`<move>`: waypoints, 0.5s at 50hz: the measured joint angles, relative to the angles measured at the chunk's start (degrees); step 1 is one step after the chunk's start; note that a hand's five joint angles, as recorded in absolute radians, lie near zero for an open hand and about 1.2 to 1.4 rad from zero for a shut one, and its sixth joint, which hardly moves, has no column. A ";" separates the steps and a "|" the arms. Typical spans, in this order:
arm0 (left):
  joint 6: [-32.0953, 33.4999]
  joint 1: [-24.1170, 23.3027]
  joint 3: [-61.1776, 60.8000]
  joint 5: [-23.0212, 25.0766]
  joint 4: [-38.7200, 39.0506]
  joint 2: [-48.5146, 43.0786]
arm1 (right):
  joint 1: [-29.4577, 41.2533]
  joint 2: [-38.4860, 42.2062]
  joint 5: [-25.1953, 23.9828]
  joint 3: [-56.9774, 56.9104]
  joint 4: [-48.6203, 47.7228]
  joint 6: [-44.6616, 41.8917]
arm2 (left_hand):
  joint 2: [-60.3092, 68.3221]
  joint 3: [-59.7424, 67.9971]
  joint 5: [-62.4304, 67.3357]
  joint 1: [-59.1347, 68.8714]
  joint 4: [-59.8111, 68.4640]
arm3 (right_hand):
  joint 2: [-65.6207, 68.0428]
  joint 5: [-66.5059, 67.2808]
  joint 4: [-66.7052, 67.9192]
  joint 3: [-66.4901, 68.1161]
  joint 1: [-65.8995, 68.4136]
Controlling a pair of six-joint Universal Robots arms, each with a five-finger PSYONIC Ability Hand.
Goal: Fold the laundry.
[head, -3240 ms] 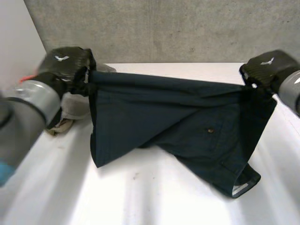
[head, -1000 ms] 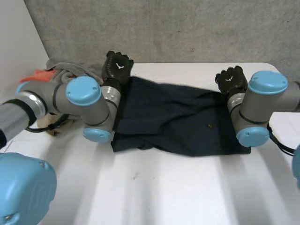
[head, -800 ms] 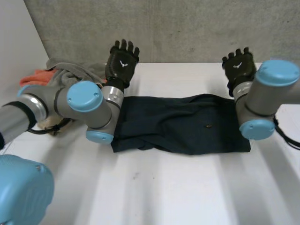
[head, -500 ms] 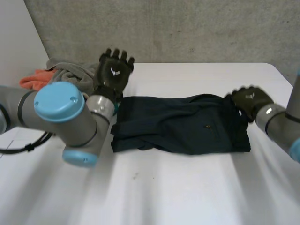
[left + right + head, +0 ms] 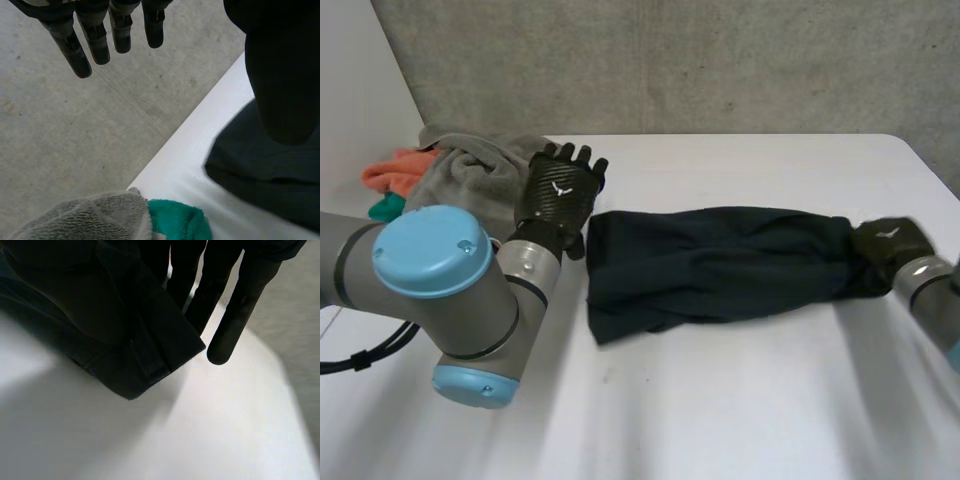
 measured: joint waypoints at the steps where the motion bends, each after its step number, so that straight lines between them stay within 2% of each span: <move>1: 0.00 0.02 -0.27 -0.01 0.00 0.45 | -0.54 -1.03 0.24 0.29 -0.09 -0.99 | 0.00 0.00 0.00 0.00 0.00 | 0.00 -0.01 0.00 0.00 0.00; 7: -0.03 0.51 -3.16 0.02 0.04 4.66 | -2.71 -5.65 1.01 0.93 -0.28 -12.96 | 0.00 0.00 0.00 0.00 0.00 | 0.00 0.65 0.02 0.00 1.02; 11: -0.14 1.07 -4.79 -0.01 0.05 6.88 | 0.33 -6.23 0.64 -0.26 -0.79 -20.59 | 0.00 0.00 0.00 0.00 0.00 | 0.07 0.65 0.10 0.06 1.09; 15: -1.17 1.48 -6.45 -0.08 0.05 9.14 | 11.53 -5.36 -1.02 -4.05 -3.07 -25.52 | 0.00 0.00 0.00 0.00 0.00 | 0.10 0.90 0.19 0.31 1.64; 17: -1.85 1.54 -6.99 -0.10 0.05 9.93 | 13.92 -4.91 -1.74 -4.77 -3.68 -26.04 | 0.00 0.00 0.00 0.00 0.00 | 0.10 0.89 0.19 0.31 1.64; 19: -2.71 1.59 -7.54 -0.13 0.05 10.78 | 21.81 -2.42 -5.52 -6.91 -5.73 -27.56 | 0.00 0.03 0.00 0.00 0.00 | 0.10 1.03 0.19 0.32 1.64; 25: -4.28 1.68 -8.74 -0.15 0.05 12.32 | 32.07 6.43 -14.95 -9.11 -7.13 -33.80 | 0.00 0.00 0.00 0.00 0.00 | -0.05 1.30 -0.03 0.11 1.63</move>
